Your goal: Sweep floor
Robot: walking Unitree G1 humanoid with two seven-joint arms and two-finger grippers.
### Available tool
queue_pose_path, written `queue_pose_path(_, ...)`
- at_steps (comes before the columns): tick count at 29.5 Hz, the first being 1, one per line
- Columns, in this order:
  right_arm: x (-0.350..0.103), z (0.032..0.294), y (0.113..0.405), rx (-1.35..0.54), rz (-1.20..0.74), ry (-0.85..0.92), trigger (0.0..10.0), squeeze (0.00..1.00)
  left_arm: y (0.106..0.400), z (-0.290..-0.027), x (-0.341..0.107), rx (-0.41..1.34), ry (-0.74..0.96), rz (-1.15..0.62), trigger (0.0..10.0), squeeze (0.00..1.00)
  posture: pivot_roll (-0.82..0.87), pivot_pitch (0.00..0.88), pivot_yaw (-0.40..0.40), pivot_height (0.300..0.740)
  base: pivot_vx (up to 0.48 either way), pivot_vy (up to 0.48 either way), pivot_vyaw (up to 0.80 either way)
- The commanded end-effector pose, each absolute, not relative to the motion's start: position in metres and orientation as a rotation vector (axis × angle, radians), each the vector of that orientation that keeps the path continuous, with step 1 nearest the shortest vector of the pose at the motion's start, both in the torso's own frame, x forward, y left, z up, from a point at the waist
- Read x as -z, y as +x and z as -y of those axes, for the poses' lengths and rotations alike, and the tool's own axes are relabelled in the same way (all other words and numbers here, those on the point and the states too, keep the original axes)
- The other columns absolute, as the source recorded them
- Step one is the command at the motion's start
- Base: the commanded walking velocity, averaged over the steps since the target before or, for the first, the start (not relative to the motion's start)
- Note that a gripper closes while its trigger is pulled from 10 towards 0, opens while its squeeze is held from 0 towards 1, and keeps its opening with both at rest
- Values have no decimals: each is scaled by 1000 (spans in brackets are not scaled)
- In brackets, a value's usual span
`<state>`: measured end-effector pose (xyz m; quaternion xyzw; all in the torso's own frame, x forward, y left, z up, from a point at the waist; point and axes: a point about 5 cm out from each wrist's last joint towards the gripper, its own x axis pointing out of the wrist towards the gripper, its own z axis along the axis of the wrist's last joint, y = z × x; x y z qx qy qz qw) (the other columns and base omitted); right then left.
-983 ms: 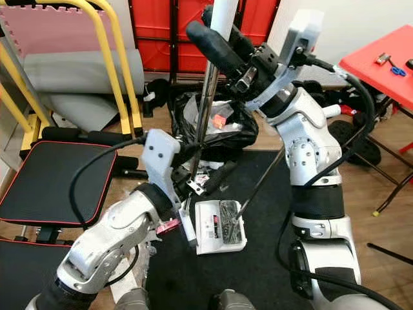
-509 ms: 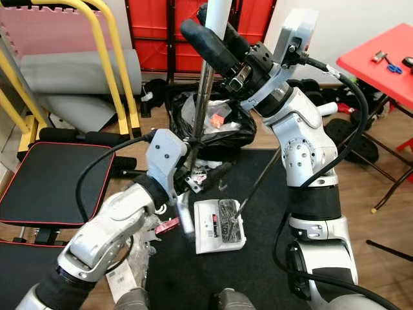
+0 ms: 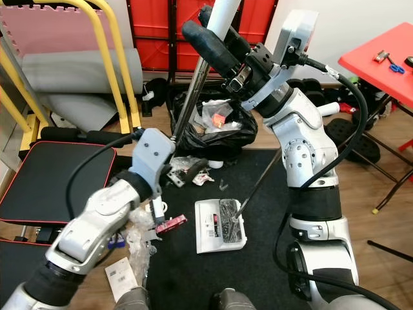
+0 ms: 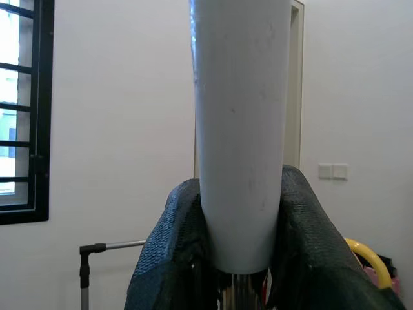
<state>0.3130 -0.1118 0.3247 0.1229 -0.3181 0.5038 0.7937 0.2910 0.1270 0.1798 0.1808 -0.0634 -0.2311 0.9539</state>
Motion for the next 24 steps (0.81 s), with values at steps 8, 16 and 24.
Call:
queue_pose_path(8, -329, 116, 307, -1084, 729, 229, 10000, 0, 289, -132, -175, 495, 455, 99, 10000, 0, -92, 124, -159, 740, 0, 0, 0)
queue_pose_path(16, -326, 110, 306, -1094, 725, 252, 10000, 0, 274, -100, -181, 671, 276, 144, 10000, 0, -100, 131, -154, 740, 0, 0, 0)
queue_pose_path(24, -318, 96, 301, -1118, 706, 299, 10000, 0, 264, -68, -182, 766, 127, 154, 10000, 0, -109, 138, -147, 740, 0, 0, 0)
